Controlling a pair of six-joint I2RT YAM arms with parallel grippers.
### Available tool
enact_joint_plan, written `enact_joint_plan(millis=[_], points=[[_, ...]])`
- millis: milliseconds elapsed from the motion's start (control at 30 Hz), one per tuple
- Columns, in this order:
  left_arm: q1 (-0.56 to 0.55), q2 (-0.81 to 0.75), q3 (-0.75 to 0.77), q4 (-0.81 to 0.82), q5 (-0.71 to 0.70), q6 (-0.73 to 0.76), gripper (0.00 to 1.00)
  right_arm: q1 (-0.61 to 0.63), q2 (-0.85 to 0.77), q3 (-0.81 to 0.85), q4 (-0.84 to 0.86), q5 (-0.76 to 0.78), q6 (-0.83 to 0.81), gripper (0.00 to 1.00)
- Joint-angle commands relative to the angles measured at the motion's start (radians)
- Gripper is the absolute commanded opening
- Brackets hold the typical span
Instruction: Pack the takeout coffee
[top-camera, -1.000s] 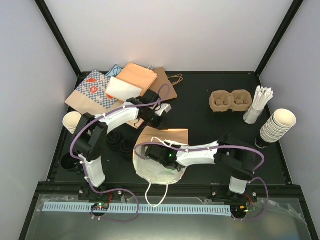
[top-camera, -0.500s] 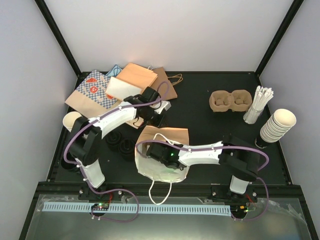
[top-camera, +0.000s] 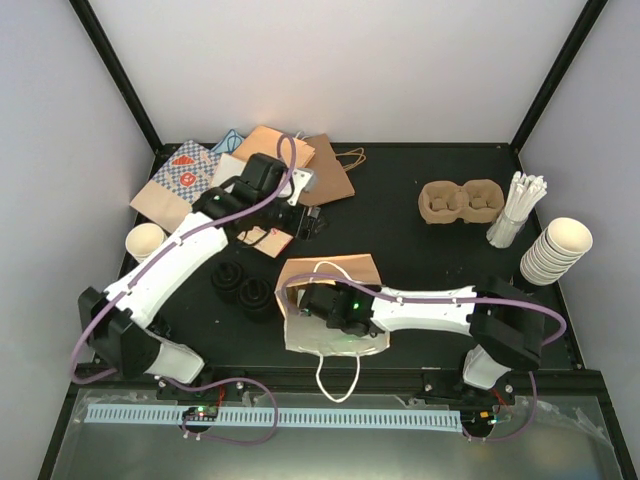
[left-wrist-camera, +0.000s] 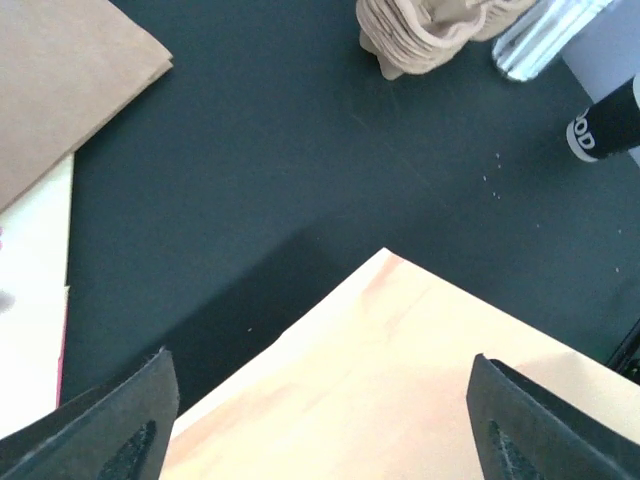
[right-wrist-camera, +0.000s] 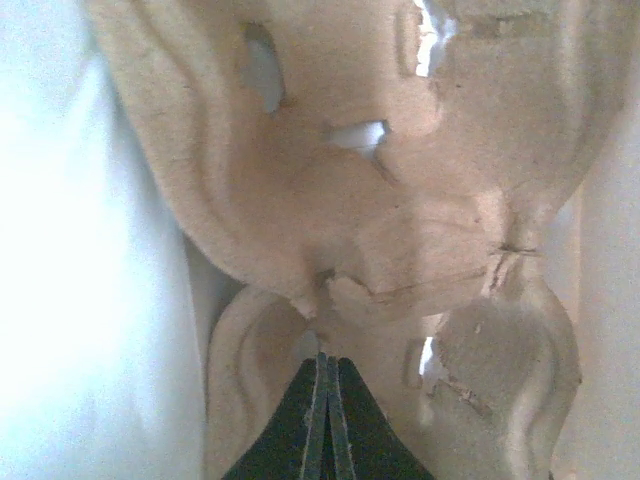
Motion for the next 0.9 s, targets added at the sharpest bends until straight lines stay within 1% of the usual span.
enact_joint_plan(millis=[0, 67, 100, 133, 300, 367, 467, 667, 867], points=[[0.009, -0.088, 0.034, -0.062, -0.089, -0.020, 0.86, -0.003, -0.029, 0.048, -0.090, -0.094, 0.005, 0.04], [0.010, -0.137, 0.029, -0.072, -0.114, -0.024, 0.93, -0.001, -0.034, 0.076, -0.131, -0.112, 0.008, 0.04], [0.011, -0.164, 0.025, -0.077, -0.128, -0.027, 0.98, -0.001, -0.039, 0.089, -0.151, -0.121, 0.008, 0.04], [0.010, -0.202, 0.019, -0.080, -0.147, -0.029, 0.99, -0.002, -0.045, 0.099, -0.167, -0.126, 0.008, 0.04], [0.012, -0.382, -0.024, -0.086, -0.264, -0.038, 0.99, -0.006, -0.087, 0.142, -0.224, -0.128, 0.004, 0.04], [0.013, -0.448, -0.023, -0.106, -0.297, -0.036, 0.99, -0.011, -0.099, 0.162, -0.244, -0.118, 0.001, 0.04], [0.015, -0.506, -0.003, -0.147, -0.327, -0.032, 0.99, -0.022, -0.115, 0.191, -0.270, -0.103, -0.011, 0.05], [0.015, -0.587, 0.001, -0.180, -0.323, -0.038, 0.99, -0.053, -0.135, 0.257, -0.294, -0.082, -0.037, 0.05], [0.014, -0.622, -0.020, -0.180, -0.283, -0.039, 0.99, -0.086, -0.138, 0.335, -0.306, -0.033, -0.052, 0.05]])
